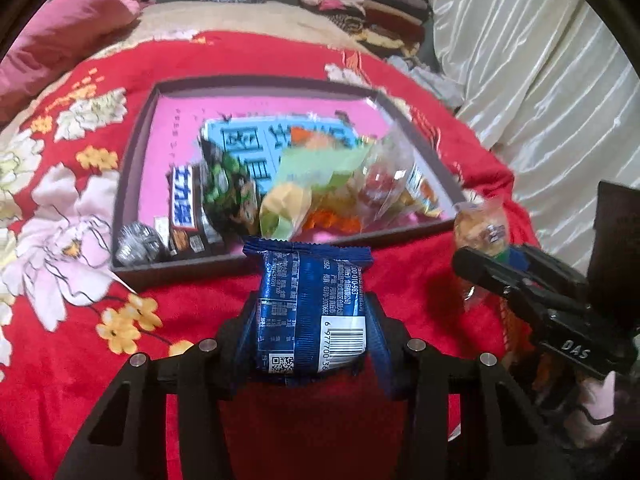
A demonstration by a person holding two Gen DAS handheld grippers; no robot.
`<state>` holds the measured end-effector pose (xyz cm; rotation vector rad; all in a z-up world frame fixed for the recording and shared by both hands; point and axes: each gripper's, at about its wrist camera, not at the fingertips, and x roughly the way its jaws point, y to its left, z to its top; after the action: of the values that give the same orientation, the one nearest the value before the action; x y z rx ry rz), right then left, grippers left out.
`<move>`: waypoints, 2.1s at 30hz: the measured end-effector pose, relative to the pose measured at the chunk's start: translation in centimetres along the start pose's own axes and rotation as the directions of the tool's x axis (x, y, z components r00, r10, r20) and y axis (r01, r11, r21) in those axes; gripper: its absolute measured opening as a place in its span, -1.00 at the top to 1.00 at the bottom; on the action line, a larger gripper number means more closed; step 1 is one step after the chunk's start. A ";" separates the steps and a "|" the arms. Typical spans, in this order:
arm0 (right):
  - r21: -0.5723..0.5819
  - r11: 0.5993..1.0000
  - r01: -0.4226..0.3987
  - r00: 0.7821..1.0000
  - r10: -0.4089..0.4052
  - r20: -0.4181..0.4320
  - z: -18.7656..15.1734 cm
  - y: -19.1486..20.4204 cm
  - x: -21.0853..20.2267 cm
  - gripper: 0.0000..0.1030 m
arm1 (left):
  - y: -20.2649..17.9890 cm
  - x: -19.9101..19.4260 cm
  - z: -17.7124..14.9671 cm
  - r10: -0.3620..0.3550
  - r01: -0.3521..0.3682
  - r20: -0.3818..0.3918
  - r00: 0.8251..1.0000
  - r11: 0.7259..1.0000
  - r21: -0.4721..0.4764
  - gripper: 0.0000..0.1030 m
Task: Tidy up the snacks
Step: 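Carry the blue wafer pack and pastry bag over the pink tray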
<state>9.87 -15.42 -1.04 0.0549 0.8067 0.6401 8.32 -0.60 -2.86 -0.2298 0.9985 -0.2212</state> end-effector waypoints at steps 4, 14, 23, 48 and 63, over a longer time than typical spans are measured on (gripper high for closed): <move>0.001 1.000 0.006 1.000 -0.006 0.029 0.4 -0.4 -0.3 0.21 | -0.2 -1.3 0.6 0.001 -0.001 0.029 1.000 1.000 -0.007 0.02; -0.026 0.999 0.039 0.996 -0.036 0.083 1.4 -0.6 -1.0 0.21 | -0.1 -2.5 1.4 0.014 -0.012 0.069 0.998 1.000 -0.027 0.02; -0.022 0.999 0.037 0.993 -0.034 0.110 2.0 -0.9 -1.2 0.21 | 0.0 -2.9 2.2 0.020 -0.017 0.090 0.996 0.999 -0.036 0.02; 0.009 0.998 0.057 0.985 -0.058 0.161 3.3 -2.4 -1.5 0.21 | -0.3 -2.6 4.1 0.017 -0.011 0.133 0.991 0.999 -0.049 0.02; 0.016 0.996 0.083 0.980 -0.085 0.182 4.5 -3.5 -1.1 0.21 | 0.5 -1.5 5.3 0.033 -0.023 0.140 0.990 0.997 -0.071 0.02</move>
<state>14.17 -18.02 1.82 0.0856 0.6311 0.5429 12.07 0.73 0.92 -0.2908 0.8688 -0.1423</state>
